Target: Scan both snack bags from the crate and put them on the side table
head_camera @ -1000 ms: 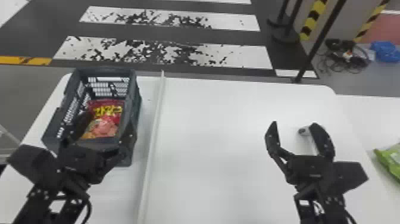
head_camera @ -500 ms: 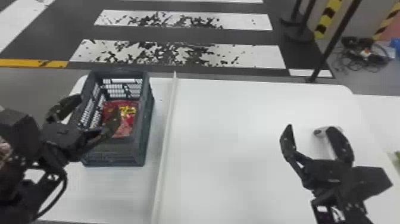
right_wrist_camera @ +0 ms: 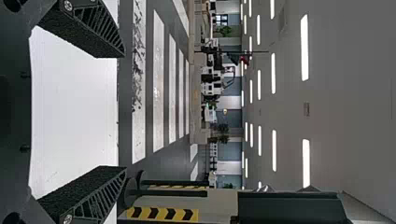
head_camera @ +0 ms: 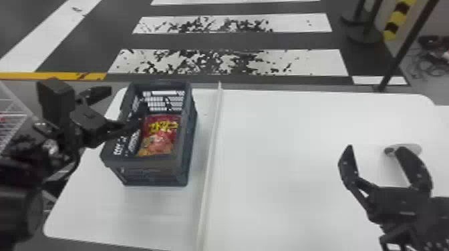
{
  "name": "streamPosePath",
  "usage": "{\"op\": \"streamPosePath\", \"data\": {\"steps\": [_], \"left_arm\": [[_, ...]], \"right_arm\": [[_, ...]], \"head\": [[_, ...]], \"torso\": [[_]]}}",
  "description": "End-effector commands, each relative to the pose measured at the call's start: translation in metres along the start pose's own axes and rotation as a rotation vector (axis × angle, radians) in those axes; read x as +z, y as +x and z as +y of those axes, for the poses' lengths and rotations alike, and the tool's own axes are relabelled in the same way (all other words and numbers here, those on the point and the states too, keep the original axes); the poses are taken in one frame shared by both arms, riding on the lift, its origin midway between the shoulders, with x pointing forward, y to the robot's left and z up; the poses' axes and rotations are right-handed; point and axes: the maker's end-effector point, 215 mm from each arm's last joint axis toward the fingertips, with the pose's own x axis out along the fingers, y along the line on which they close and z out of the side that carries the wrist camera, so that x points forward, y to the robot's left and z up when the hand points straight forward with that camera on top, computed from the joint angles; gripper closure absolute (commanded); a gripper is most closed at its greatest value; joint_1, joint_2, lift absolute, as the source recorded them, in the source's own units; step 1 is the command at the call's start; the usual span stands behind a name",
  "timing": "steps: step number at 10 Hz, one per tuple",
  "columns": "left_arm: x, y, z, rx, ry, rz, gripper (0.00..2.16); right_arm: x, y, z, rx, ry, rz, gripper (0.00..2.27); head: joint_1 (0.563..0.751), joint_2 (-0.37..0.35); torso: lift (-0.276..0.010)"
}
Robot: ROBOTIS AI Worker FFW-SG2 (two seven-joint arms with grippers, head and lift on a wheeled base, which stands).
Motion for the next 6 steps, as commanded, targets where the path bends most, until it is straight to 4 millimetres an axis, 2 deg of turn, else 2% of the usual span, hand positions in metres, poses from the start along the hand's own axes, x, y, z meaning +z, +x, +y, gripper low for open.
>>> {"op": "streamPosePath", "data": {"steps": [1,3,6], "left_arm": [[-0.012,0.017,0.017,-0.041,0.078,0.061,0.1],[-0.027,0.041,0.024,-0.117,0.169,0.138,0.1],[-0.042,0.08,-0.003,-0.288,0.235,0.222,0.1]], "right_arm": [[-0.005,-0.003,0.003,0.006,-0.008,0.019,0.07],[-0.007,-0.008,0.007,0.012,-0.014,0.029,0.07],[-0.011,-0.014,0.01,0.014,-0.015,0.04,0.07]], "head": [[0.695,0.117],[0.695,0.13],[0.695,0.13]], "torso": [[-0.087],[-0.087],[-0.087]]}}
